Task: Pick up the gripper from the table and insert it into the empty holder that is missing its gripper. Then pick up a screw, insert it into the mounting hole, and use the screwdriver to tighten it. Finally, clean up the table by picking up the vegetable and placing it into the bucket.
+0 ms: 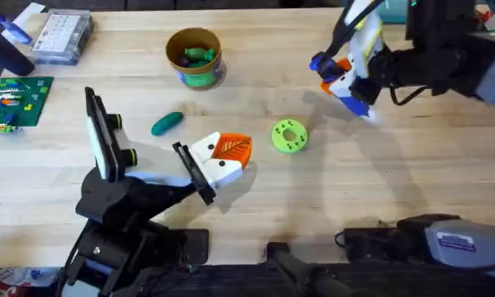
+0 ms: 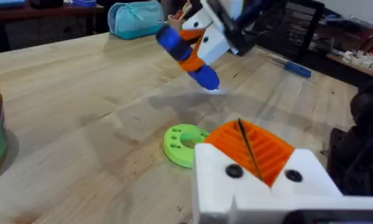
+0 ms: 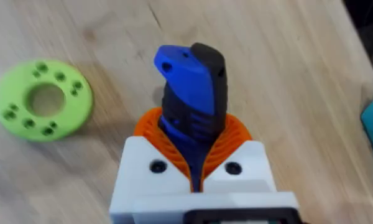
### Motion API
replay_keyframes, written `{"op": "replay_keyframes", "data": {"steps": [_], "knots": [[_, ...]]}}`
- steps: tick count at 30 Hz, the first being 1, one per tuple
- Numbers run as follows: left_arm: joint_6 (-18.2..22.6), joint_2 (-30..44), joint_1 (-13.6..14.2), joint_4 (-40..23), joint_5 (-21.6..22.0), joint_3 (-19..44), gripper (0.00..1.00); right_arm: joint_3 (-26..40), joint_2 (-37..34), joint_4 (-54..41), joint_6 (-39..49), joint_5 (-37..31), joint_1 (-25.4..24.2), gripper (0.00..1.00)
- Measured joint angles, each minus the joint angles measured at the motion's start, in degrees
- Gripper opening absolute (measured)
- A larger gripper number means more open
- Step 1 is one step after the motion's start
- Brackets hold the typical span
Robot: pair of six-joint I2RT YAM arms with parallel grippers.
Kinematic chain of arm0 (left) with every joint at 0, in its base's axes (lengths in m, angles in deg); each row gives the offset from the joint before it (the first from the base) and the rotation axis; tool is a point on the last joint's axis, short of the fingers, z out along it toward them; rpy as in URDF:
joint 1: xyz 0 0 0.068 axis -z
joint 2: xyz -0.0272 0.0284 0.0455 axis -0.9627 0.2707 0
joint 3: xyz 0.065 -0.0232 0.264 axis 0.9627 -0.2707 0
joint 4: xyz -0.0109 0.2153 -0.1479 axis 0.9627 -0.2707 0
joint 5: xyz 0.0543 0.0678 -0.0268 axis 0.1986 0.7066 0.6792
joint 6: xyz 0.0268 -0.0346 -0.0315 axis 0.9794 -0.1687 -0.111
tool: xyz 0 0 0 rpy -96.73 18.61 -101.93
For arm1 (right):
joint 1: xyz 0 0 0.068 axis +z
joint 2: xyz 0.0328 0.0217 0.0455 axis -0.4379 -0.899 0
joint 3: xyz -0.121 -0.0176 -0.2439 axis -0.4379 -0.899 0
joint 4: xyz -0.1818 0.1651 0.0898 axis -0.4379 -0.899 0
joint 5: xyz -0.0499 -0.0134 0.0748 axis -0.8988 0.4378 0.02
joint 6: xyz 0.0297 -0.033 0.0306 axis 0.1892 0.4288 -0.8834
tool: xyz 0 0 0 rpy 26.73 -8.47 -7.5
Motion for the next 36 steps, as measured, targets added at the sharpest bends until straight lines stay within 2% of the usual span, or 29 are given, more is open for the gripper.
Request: {"op": "replay_keyframes", "data": {"steps": [6,17,18,20,21,25,26,33,36], "knots": [[0.0,0.0,0.0,0.0,0.0,0.0,0.013,0.0,-5.9,0.1,7.0,-3.9,0.0,0.044],[0.0,0.0,0.0,0.0,0.0,0.0,0.013,0.0,-11.1,0.3,10.9,-5.7,0.6,0.069],[0.0,0.0,0.0,0.0,0.0,0.0,0.013,0.0,-11.1,0.0,10.9,-5.8,0.8,0.096],[0.0,0.0,0.0,0.0,0.0,0.0,0.013,0.0,-11.1,-0.8,10.8,-5.8,1.1,0.231],[0.0,0.0,0.0,0.0,0.0,0.0,0.013,0.0,-11.1,-1.2,10.6,-5.8,1.2,0.334],[0.0,0.0,0.0,0.0,0.0,0.0,0.013,0.0,-11.2,-1.5,9.5,-5.7,1.7,0.905],[0.0,0.0,0.0,0.0,0.0,0.0,0.013,0.0,-11.2,-1.5,9.1,-5.7,1.7,0.971],[0.0,0.0,0.0,0.0,0.0,0.0,0.013,0.0,-11.0,-1.7,1.3,-5.7,1.8,0.994],[0.0,0.0,0.0,0.0,0.0,0.0,0.013,0.4,-8.7,-3.5,-2.5,-5.7,1.8,0.995]]}}
